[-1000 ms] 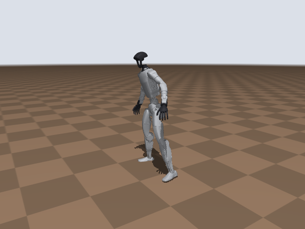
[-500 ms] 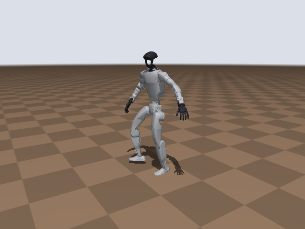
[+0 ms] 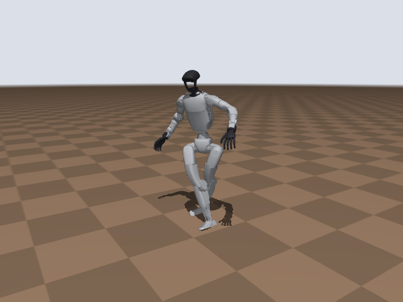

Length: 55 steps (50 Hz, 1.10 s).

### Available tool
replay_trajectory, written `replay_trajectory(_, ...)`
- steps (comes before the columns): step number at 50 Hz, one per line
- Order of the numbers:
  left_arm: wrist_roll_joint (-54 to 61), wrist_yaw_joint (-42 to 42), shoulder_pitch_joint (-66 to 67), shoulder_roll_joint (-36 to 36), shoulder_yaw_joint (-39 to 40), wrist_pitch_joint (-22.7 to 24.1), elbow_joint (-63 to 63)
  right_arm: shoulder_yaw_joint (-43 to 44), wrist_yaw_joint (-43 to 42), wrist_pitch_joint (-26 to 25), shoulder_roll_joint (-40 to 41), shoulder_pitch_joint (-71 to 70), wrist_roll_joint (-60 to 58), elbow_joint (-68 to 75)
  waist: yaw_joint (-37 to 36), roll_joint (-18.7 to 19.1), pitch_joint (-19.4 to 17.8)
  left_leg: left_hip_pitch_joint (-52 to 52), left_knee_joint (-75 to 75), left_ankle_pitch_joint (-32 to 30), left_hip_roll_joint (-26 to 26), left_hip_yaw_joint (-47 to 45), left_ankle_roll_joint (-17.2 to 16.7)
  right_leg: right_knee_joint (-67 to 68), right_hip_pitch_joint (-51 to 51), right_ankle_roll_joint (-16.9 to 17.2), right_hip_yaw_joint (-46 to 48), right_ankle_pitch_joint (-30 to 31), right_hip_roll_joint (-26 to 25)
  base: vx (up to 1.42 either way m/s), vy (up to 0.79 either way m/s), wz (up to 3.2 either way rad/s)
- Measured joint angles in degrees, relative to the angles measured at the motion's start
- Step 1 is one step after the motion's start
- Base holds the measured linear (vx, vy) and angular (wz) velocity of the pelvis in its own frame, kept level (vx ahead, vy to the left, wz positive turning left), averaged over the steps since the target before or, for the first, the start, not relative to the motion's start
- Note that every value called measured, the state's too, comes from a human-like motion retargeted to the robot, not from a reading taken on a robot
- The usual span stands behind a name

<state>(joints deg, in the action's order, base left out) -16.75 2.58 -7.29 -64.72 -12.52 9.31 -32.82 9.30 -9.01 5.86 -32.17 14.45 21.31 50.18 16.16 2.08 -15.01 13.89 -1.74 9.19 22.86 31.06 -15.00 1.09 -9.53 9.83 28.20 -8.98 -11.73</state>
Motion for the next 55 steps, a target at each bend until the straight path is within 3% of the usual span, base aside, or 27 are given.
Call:
replay_trajectory(3, -0.63, -1.53, -2.27, 1.53, -5.26, 1.81, 2.3, 5.28, -0.57, -0.48, -0.09, 1.12, 1.3, 5.78, 8.34, 6.55, 1.16, 1.88, -1.62, 1.18, -1.15, 5.97, 0.0, -5.66, 1.0, 1.42, 3.75, -0.16, 1.42, 0.51, 0.53, 2.85)
replay_trajectory(5, 1.7, -2.9, -2.89, 3.62, -8.62, 2.92, 4.15, 7.91, -0.57, -1.66, -0.65, 1.01, 0.9, 10.46, 12.82, 11.13, 1.64, 1.45, -1.23, 4.51, -3.69, 0.17, 0.0, -6.09, 0.75, 1.87, 8.72, -0.76, 3.68, 0.46, 0.37, 2.47)
replay_trajectory(7, 6.38, -3.07, -2.3, 6.54, -10.79, 3.1, 6.28, 10.56, 1.58, -3.75, -1.71, 0.74, 2.33, 13.85, 14.67, 15.21, 2.52, -0.51, 2.14, 9.15, -7.3, -15.45, 0.66, -6.09, 0.71, 2.65, 11.24, -1.24, 6.24, 0.46, 0.28, 1.63)
replay_trajectory(10, 9.68, -2.53, 0.17, 8.62, -11.46, 2.14, 9.9, 12.07, 3.26, -6.62, -1.98, 0.99, 0.84, 15.92, 12.36, 17.96, 4.18, -0.26, 5.49, 12.33, -13.09, -36.97, 5.63, -6.09, 1.85, 4.78, 11.51, -1.05, 9.61, 0.46, 0.22, 0.39)
replay_trajectory(13, 9.08, -1.17, 5.28, 8.9, -8.73, 0.88, 11.88, 11.35, 3.69, -7.38, -1.07, 0.63, -3.89, 15.8, 7.2, 16.01, 6.37, 1.3, 7.59, 10.44, -16.48, -47.26, 10.21, -6.04, 3.84, 5.16, 9.04, -1.28, 13.24, 0.46, 0.12, -0.5)
replay_trajectory(17, 7.5, 0.8, 16.26, 10.96, -0.55, -0.91, 9.73, 9.35, 3.39, -6.27, -1.06, 0.87, -8.49, 11.88, 0.81, 11.44, 9.29, -0.92, 15.08, 10.71, -20.18, -50.52, 13.69, -3.66, 6.15, 4.55, 4.25, -3.68, 19.65, 0.49, 0.17, -1.0)
replay_trajectory(22, 2.54, 1.68, 27.59, 16.51, 9.58, -2.37, -1.41, 7.26, 3.27, -4.54, -5.64, 0.71, -10.38, 7.66, -8.37, 6.93, 12.73, -6.62, 20.99, 9.08, -26.16, -47.25, 11.14, -1.47, 6.35, 2.17, -5.99, -5.46, 23.3, 0.42, 0.17, -1.76)
replay_trajectory(27, 1.89, -1.0, 30.68, 22.95, 14.31, -3.81, -20.01, 3.41, -1.1, -2.19, -13.09, -3.51, -12.59, 4.62, -14.27, 4.8, 14.23, -11.22, 19.25, 7.57, -32.51, -37.76, 8.18, -0.01, 5.99, 1.61, -14.87, -6.39, 24.68, 0.34, 0.26, -1.73)
replay_trajectory(30, 2.51, -0.81, 30.33, 25.88, 16.05, -4.7, -29.64, 0.88, -3.54, -0.73, -17.53, -6.58, -12.61, 0.39, -16.46, 4.38, 13.33, -14.05, 17.9, 5.6, -35.4, -30.04, 7.19, 0.92, 5.8, 1.61, -19.42, -6.63, 25.37, 0.26, 0.35, -1.5)
replay_trajectory(35, 5.54, 1.25, 30.24, 28.12, 17.48, -5.28, -35.27, -2.03, -5.95, 0.68, -22.42, -12.3, -9.93, -5.95, -18.82, 3.69, 9.95, -18.58, 15.92, 4.17, -38.42, -21.58, 5.25, 2.19, 5.61, 2.34, -25.67, -6.58, 27.28, 0.19, 0.43, -1.27)
replay_trajectory(37, 6.45, 1.31, 29.95, 27.88, 17.9, -5.06, -35.31, -2.98, -6.9, 1.03, -22.76, -13.97, -8.65, -7.36, -19.84, 3.11, 8.38, -19.64, 14.03, 3.81, -40.56, -25.89, 4.1, 2.65, 5.58, 2.83, -27.59, -6.52, 28.34, 0.15, 0.5, -1.1)
replay_trajectory(42, 5.23, 0.24, 27.46, 24.08, 17.9, -4.75, -32.7, -2.99, -7.4, 1.41, -20.13, -13.55, -5.63, -8.17, -21.16, 1.45, 6.11, -22.27, 9.65, 3.83, -45.42, -47.08, 3.12, 3.25, 6.06, 4.11, -28.77, -6.24, 32.02, 0.14, 0.58, -0.59)
replay_trajectory(45, 5.96, -1.39, 24.91, 20.53, 16.51, -4.84, -29.11, -1.08, -6.09, 0.91, -16.9, -10.84, -5.17, -5.33, -23.02, 1.47, 5.69, -23.08, 8.27, 0.39, -44.33, -45.46, 4.64, 3.09, 6.91, 3.88, -29.66, -4.67, 33.46, 0.16, 0.69, -0.59)
replay_trajectory(47, 7.67, -3.8, 22.99, 18.35, 15.63, -4.71, -25.93, -0.47, -5.96, 0.07, -14.24, -9.65, -4.91, -1.41, -25.14, 0.95, 4.92, -22.47, 10.12, -0.63, -42.65, -41.9, 7.49, 3.43, 7.02, 3.86, -31.48, -2.13, 34.9, 0.15, 0.77, -0.95)
replay_trajectory(50, 8.36, -7.49, 20.32, 15.94, 15.75, -3.7, -21.41, -0.49, -5.2, -2.28, -9.66, -9.35, -5.92, 5.63, -28.42, -1.44, 2.29, -19.35, 15.22, 3.75, -40.0, -45.78, 8.77, 5.93, 5.67, 4.85, -33.63, 4.87, 38.54, 0.08, 0.82, -1.24)
replay_trajectory(53, 5.03, -7.48, 19.63, 14.37, 16.81, -3.38, -18.75, -1.46, -1.04, -4.23, -5.28, -7.7, -11.1, 9.63, -30.47, -1.87, 0.2, -14.14, 15.03, 4.75, -37.77, -51.09, 7.0, 16.09, 0.22, 3.37, -24.99, 11.56, 40.01, -0.03, 0.88, -1.31)
replay_trajectory(55, 2.93, -5.73, 18.72, 12.92, 16.88, -4.32, -17.97, -3.25, 2.43, -4.76, -3.73, -6.36, -14.74, 10.29, -31.1, -0.92, -0.12, -11.8, 13.28, 4.77, -37.39, -53.89, 7.21, 28.04, -5.71, -0.66, -12.8, 6.97, 40.74, -0.12, 0.84, -1.15)
